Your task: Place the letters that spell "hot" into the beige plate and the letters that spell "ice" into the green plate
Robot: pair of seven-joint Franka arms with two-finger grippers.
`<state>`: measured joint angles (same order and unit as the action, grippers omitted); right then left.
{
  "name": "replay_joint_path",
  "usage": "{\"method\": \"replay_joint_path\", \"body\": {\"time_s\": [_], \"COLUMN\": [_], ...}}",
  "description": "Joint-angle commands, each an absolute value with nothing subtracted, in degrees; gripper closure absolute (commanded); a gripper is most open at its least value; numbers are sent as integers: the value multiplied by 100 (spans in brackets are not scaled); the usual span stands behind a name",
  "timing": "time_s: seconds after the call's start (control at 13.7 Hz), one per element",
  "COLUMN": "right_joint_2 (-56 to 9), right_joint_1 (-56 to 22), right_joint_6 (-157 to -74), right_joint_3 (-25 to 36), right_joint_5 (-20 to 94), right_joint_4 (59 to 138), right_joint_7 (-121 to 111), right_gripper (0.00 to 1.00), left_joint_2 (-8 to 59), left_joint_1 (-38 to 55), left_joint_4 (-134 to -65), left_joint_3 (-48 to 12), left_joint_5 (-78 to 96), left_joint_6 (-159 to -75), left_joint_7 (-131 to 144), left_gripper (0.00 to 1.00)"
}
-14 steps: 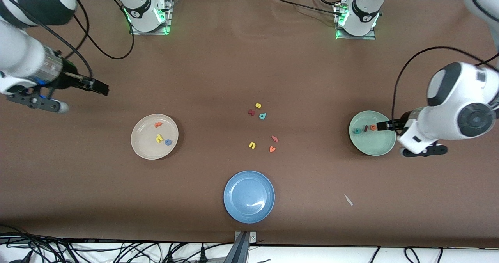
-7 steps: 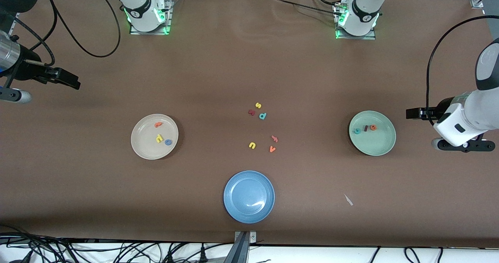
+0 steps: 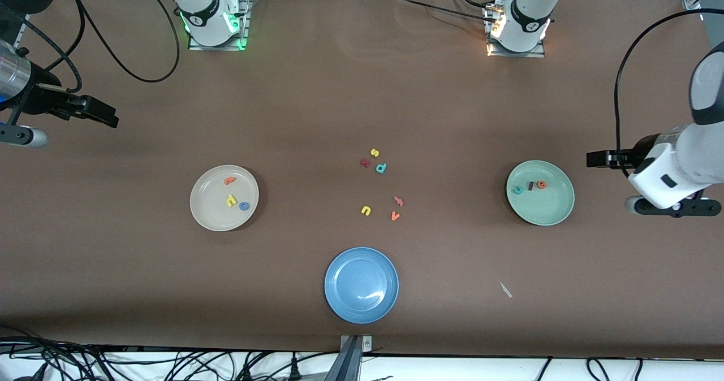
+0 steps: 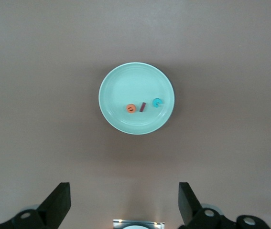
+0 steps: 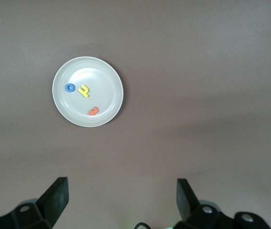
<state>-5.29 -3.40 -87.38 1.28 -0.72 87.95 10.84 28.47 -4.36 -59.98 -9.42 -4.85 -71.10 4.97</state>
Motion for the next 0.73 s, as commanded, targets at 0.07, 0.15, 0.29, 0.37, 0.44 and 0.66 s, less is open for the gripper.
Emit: {"method": "replay_joint_path", "body": {"time_s": [0.07,0.15,0.29,0.37,0.44,0.66], "right_joint_2": [-562,-563,-563,-563,-580,-659], "right_joint_1": [-387,-413,-396,-378,-404,-483], "right_joint_6": [-8604,-8613,-8631,-8657,-8657,-8666], "right_joint_3": [220,211,220,228,220,193], "right_joint_5": [44,-8,0,26,26,0], "right_joint_4": [8675,8666,8579,8552,8552,8552], "right_joint_7": [1028,1063,1063,1029,1020,1011], "right_gripper": [0,0,0,0,0,0], "left_joint_2": [2339,2155,1961,1960,1969,1986], "left_joint_1": [123,123,70,62,53,62], "left_joint_4": [-6466,-6773,-7171,-7181,-7181,-7189], "left_joint_3": [-26,-26,-53,-53,-53,-53], "left_joint_5": [97,123,158,167,158,158], "left_joint_6": [-7530,-7802,-8155,-8174,-8174,-8156], "left_joint_7": [272,272,272,272,272,272], "left_gripper": [2,2,2,2,1,1]}}
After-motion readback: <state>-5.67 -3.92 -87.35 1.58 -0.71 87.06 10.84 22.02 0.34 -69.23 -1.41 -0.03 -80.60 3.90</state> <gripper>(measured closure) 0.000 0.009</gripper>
